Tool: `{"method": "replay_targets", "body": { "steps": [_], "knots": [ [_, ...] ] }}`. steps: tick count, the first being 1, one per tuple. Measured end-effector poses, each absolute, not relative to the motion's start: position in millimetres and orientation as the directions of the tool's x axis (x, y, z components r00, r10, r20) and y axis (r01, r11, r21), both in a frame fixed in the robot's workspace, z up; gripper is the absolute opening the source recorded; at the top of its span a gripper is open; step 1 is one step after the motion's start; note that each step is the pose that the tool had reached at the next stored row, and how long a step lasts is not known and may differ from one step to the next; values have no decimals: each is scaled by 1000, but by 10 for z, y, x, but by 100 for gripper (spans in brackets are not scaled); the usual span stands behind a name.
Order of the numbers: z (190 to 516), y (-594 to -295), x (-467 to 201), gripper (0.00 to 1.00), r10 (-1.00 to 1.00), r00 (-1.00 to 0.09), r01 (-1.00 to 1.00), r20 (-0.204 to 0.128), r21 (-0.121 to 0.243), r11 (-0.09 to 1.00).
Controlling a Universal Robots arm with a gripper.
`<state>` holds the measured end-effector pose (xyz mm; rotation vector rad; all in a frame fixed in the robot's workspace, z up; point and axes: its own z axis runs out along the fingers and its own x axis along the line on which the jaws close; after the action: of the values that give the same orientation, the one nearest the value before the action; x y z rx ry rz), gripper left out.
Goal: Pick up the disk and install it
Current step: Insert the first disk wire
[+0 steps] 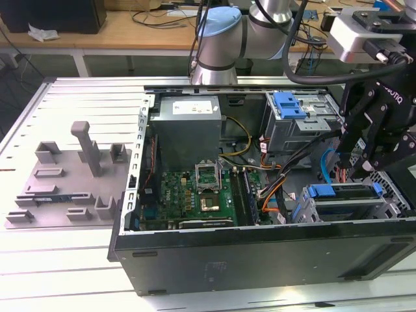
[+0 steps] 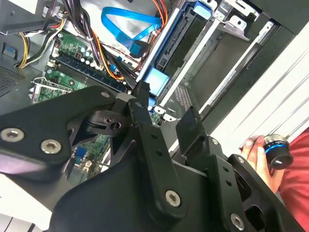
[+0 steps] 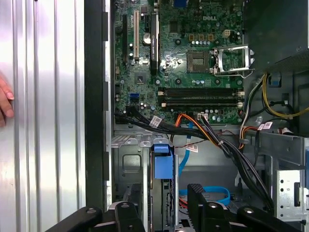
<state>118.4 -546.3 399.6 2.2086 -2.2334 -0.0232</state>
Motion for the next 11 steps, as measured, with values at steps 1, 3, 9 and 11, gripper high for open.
{"method": "replay_targets", "body": {
  "steps": [1,3,9,11],
  "knots": [
    [3995,-5463,1184,50,-1000,-11,-1000,-10,11,11],
    [3995,-5464,1184,50,-1000,-11,-1000,-10,11,11],
    [3994,-5463,1184,50,-1000,-11,-1000,-10,11,11],
    [3993,-5463,1184,50,-1000,-11,-1000,-10,11,11]
  ]
}}
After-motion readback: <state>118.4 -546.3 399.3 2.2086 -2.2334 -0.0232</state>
